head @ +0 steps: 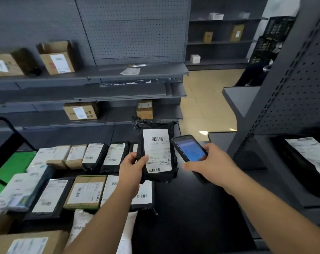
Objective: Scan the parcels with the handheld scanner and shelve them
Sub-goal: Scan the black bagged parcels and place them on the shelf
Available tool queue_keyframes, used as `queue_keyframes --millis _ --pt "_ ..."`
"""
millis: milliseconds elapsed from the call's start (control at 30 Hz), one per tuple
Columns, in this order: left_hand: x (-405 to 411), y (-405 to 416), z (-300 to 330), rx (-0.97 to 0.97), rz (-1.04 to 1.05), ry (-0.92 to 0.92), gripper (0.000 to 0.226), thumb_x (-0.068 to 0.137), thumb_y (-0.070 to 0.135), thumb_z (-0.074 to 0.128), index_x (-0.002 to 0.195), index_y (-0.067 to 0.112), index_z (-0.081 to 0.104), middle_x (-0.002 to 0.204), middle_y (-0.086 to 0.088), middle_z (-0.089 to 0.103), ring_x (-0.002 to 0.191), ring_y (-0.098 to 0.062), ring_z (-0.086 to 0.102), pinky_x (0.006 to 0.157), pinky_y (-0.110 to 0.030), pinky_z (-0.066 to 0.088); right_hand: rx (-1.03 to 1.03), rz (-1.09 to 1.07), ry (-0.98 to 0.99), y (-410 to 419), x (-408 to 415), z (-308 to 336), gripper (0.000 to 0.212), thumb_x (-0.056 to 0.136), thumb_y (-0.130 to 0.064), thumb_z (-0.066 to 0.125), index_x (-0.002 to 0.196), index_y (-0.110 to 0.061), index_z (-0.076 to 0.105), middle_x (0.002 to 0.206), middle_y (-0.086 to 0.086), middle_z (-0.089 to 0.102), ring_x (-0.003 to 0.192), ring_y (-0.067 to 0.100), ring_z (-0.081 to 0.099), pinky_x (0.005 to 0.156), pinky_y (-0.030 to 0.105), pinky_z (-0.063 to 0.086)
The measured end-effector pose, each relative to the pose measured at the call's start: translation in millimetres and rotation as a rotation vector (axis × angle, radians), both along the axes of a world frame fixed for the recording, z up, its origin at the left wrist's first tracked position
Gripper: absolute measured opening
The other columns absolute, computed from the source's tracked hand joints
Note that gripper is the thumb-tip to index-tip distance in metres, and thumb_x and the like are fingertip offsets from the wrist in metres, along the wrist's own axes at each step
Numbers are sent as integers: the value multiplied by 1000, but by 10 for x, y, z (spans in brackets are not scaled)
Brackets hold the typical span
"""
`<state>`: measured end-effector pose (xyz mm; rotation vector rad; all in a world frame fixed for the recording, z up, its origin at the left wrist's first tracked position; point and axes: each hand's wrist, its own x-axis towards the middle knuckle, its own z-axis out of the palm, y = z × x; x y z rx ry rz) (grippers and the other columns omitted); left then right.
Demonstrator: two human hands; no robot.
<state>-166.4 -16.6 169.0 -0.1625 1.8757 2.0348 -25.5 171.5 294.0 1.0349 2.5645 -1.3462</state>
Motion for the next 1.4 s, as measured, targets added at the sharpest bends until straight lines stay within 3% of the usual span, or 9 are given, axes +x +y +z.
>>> queue_keyframes --millis 100,233,333,400,700,800,967,1233,1400 --pt "11 236 17 44 -85 -17 12 99 14 72 100 8 62 103 -18 79 74 -26 74 46 -28 49 72 -89 41 107 125 17 88 73 -54 88 142 -26 42 104 -8 60 87 9 63 67 30 53" --pt "127 657 131 130 -212 -65 14 98 10 71 107 4 63 107 -16 80 97 -33 78 79 -43 64 118 -258 118 311 398 38 83 74 -53 88 139 -25 44 104 -9 60 90 7 61 73 32 53" --pt "314 1010 240 160 -301 -88 25 98 12 72 115 -3 61 107 -16 80 102 -37 76 97 -59 58 129 -385 163 474 666 35 92 73 -54 88 147 -23 41 104 -10 59 97 10 61 82 37 53" --pt "475 1247 314 163 -357 -87 20 99 12 71 113 0 62 106 -17 79 100 -39 75 99 -65 52 136 -455 190 587 882 35 97 73 -55 88 150 -23 38 105 -9 59 99 12 61 84 38 53" --pt "1422 2182 751 194 -563 -67 6 99 10 70 103 12 66 109 -17 79 102 -40 74 86 -54 57 146 -676 287 1185 2025 87 99 75 -56 87 152 -21 36 104 -11 56 92 4 58 77 34 47" --pt "1824 2486 897 204 -609 -45 5 99 9 68 98 13 65 109 -16 79 93 -33 75 59 -36 59 139 -740 336 1417 2486 123 99 74 -54 88 152 -19 38 102 -10 58 93 9 61 78 33 47" --pt "2633 3041 1032 243 -700 -64 9 98 8 70 96 13 63 110 -16 79 95 -31 76 89 -53 59 174 -869 382 1815 3385 166 91 71 -53 90 143 -22 44 101 -9 62 90 4 60 66 25 44" --pt "4002 3929 1022 263 -846 -144 7 99 7 68 101 12 64 112 -16 79 99 -31 77 77 -43 61 220 -1074 397 2314 4791 139 91 70 -53 91 142 -24 44 96 -9 63 86 4 62 71 31 49" --pt "4699 4464 999 243 -945 -170 9 97 7 70 102 13 65 108 -14 80 94 -29 78 78 -45 61 247 -1196 366 2584 5517 126 93 72 -51 90 146 -24 41 95 -8 64 82 2 62 60 22 43"
